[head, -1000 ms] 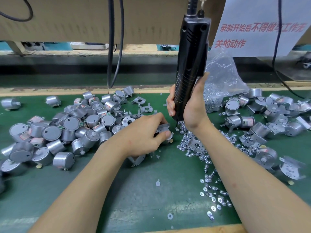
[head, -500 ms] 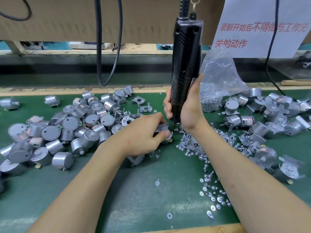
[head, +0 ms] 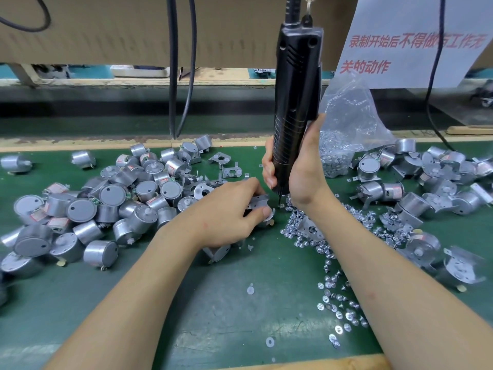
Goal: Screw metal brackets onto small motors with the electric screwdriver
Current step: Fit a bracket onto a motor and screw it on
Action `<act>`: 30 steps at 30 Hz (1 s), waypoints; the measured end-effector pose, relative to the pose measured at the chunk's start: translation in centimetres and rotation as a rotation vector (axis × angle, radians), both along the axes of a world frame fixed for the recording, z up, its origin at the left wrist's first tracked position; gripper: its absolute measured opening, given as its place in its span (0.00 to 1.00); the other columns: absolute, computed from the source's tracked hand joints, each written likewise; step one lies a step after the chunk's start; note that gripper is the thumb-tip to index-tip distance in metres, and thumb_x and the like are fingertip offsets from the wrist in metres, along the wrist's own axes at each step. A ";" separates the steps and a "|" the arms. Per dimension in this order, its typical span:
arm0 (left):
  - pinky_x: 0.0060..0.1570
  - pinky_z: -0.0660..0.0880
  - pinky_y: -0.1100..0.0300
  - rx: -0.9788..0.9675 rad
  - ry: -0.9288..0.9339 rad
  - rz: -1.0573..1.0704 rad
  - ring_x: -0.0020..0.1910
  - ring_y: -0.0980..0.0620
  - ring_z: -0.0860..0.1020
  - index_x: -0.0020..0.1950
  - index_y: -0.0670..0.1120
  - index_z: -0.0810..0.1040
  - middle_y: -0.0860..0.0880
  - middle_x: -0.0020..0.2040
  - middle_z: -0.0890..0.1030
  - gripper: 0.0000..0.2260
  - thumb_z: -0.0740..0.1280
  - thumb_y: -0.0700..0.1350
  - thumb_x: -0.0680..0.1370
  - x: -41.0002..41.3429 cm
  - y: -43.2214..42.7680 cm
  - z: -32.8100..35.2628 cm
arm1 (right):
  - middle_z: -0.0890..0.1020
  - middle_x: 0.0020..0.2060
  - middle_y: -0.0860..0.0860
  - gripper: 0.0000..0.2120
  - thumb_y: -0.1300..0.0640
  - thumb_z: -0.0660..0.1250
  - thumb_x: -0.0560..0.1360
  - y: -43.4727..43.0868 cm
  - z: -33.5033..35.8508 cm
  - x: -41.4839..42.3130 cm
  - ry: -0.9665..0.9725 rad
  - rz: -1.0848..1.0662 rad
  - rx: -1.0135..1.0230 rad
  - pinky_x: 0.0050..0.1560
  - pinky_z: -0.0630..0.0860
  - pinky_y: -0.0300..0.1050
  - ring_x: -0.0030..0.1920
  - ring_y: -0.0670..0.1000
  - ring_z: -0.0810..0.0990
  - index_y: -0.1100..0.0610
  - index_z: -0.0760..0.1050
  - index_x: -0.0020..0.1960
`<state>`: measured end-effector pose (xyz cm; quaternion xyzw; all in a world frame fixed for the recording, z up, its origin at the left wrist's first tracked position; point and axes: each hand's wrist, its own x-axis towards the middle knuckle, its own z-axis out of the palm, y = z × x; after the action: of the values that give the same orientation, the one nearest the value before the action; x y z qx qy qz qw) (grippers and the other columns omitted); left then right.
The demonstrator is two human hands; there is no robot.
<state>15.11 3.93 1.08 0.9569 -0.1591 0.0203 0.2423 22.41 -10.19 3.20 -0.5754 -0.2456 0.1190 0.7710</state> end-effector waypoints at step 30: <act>0.39 0.71 0.60 -0.016 0.034 0.048 0.41 0.58 0.75 0.52 0.52 0.67 0.53 0.47 0.78 0.19 0.74 0.55 0.71 0.0 -0.3 0.3 | 0.72 0.25 0.53 0.39 0.23 0.42 0.69 -0.2 0.3 -0.1 -0.002 0.004 -0.022 0.26 0.67 0.42 0.23 0.54 0.68 0.57 0.71 0.33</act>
<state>15.08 3.63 1.39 0.9586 -0.1319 0.0112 0.2520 22.27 -10.37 3.49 -0.5833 -0.2461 0.1227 0.7643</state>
